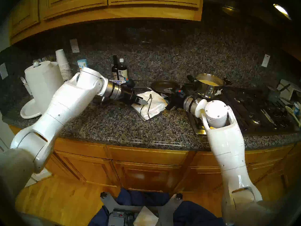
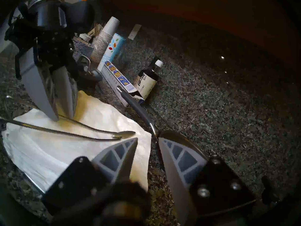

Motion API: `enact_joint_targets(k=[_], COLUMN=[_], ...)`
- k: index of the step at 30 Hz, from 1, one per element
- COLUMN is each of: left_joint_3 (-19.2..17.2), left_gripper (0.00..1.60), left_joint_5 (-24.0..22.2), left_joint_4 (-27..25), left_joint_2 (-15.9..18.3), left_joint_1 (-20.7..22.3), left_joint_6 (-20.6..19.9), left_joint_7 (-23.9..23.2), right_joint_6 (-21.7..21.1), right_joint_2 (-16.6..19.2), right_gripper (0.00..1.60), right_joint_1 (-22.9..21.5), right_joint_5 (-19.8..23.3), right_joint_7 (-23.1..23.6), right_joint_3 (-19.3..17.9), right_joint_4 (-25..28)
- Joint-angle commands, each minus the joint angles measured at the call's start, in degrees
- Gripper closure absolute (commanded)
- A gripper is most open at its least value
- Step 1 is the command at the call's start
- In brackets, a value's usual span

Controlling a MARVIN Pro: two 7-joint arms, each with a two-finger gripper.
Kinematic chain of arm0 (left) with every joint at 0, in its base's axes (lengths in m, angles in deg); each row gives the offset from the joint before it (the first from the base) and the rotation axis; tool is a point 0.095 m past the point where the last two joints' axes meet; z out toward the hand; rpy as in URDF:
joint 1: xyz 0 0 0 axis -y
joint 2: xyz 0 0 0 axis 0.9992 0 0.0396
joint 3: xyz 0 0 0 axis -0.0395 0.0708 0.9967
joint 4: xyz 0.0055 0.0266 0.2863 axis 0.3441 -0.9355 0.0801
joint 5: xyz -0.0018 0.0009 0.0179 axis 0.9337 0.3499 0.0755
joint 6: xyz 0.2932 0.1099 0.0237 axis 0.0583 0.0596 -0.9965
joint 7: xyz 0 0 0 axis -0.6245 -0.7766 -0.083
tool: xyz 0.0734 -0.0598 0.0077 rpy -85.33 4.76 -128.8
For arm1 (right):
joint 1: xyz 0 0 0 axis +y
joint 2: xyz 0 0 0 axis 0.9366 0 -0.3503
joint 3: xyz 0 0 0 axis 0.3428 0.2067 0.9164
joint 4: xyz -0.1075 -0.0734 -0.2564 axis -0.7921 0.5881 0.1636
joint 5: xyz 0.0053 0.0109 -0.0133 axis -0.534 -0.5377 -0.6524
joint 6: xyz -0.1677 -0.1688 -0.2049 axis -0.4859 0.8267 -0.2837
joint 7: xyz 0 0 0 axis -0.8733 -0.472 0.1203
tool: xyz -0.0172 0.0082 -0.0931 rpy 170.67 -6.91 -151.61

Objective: Take napkin out of napkin holder

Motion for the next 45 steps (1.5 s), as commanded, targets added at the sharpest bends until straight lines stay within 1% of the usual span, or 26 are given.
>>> enact_joint_targets(k=[1, 2, 3, 4, 5, 6, 7, 8, 9, 10, 12, 14, 15, 16, 17, 21, 24, 30, 36, 39, 43, 45], left_joint_3=[1.13, 1.42, 1.75, 2.22, 2.52, 2.85, 3.12, 3.31, 3.51, 3.77, 3.94, 3.78, 3.89, 3.96, 3.92, 3.52, 3.33, 2.91, 2.64, 2.57, 2.51, 2.34], left_gripper=[0.7, 0.73, 0.75, 0.82, 0.85, 0.99, 1.05, 1.07, 1.05, 1.02, 0.95, 0.97, 1.02, 1.1, 1.21, 1.5, 1.5, 1.34, 1.38, 1.36, 1.35, 1.34], left_joint_5=[-3.11, -3.69, -3.76, -4.1, -3.77, -4.42, -4.13, -5.0, -4.33, -4.79, -4.93, -5.67, -5.65, -6.22, -5.96, -7.07, -7.28, -8.4, -9.22, -9.55, -9.98, -10.44], left_joint_4=[-0.09, -0.12, 0.19, 0.36, 0.72, 0.69, 1.12, 0.98, 1.48, 1.39, 1.59, 1.65, 1.88, 1.57, 1.79, 1.01, 0.38, -0.16, -0.61, -0.99, -1.72, -2.75], left_joint_2=[0.57, 0.63, 0.66, 0.73, 0.75, 0.79, 0.77, 0.77, 0.79, 0.88, 1.0, 1.02, 1.1, 1.23, 1.28, 1.84, 2.28, 2.81, 3.52, 4.05, 4.9, 6.08], left_joint_1=[4.17, 4.23, 4.48, 4.72, 4.96, 5.05, 5.39, 5.45, 5.8, 5.91, 6.25, 6.25, 6.47, 6.41, 6.47, 6.1, 6.14, 6.08, 5.91, 5.75, 5.26, 4.27], left_joint_6=[1.25, 1.32, 1.5, 1.73, 1.97, 2.1, 2.36, 2.46, 2.68, 2.84, 3.31, 3.73, 3.85, 3.93, 4.18, 4.56, 4.83, 5.1, 5.74, 5.93, 6.25, 6.63], left_joint_7=[-6.58, -5.76, -6.24, -6.03, -6.97, -6.08, -7.11, -5.75, -7.55, -6.89, -7.53, -7.11, -7.84, -6.97, -8.17, -8.19, -8.74, -9.02, -9.17, -9.38, -9.65, -9.69], right_joint_6=[0.62, 0.64, 0.67, 0.7, 0.71, 0.72, 0.72, 0.73, 0.73, 0.74, 0.78, 0.82, 0.84, 0.85, 0.86, 0.89, 0.91, 0.91, 0.87, 0.81, 0.73, 0.68], right_joint_2=[0.12, 0.12, 0.14, 0.15, 0.16, 0.16, 0.15, 0.15, 0.15, 0.15, 0.15, 0.14, 0.14, 0.13, 0.13, 0.02, -0.08, -0.26, -0.4, -0.54, -0.69, -0.86], right_gripper=[0.73, 0.73, 0.73, 0.74, 0.73, 0.73, 0.73, 0.73, 0.73, 0.73, 0.72, 0.72, 0.71, 0.72, 0.72, 0.72, 0.7, 0.68, 0.67, 0.65, 0.65, 0.64], right_joint_1=[-0.83, -0.78, -0.68, -0.58, -0.52, -0.47, -0.43, -0.39, -0.36, -0.33, -0.27, -0.25, -0.24, -0.24, -0.25, -0.44, -0.71, -1.17, -1.46, -1.66, -2.03, -2.53], right_joint_5=[0.35, 0.36, 0.37, 0.37, 0.36, 0.36, 0.36, 0.36, 0.37, 0.36, 0.39, 0.4, 0.39, 0.38, 0.38, 0.38, 0.36, 0.27, 0.14, 0.02, -0.15, -0.32], right_joint_7=[-0.6, -0.6, -0.59, -0.59, -0.58, -0.57, -0.57, -0.56, -0.54, -0.53, -0.49, -0.47, -0.47, -0.46, -0.44, -0.38, -0.33, -0.33, -0.28, -0.3, -0.33, -0.34], right_joint_3=[-1.16, -1.21, -1.29, -1.38, -1.43, -1.48, -1.53, -1.57, -1.6, -1.63, -1.71, -1.75, -1.77, -1.78, -1.79, -1.69, -1.53, -1.25, -0.94, -0.68, -0.36, 0.01], right_joint_4=[2.25, 2.3, 2.36, 2.42, 2.47, 2.52, 2.56, 2.61, 2.64, 2.68, 2.72, 2.73, 2.74, 2.74, 2.74, 2.72, 2.64, 2.51, 2.43, 2.43, 2.4, 2.26])
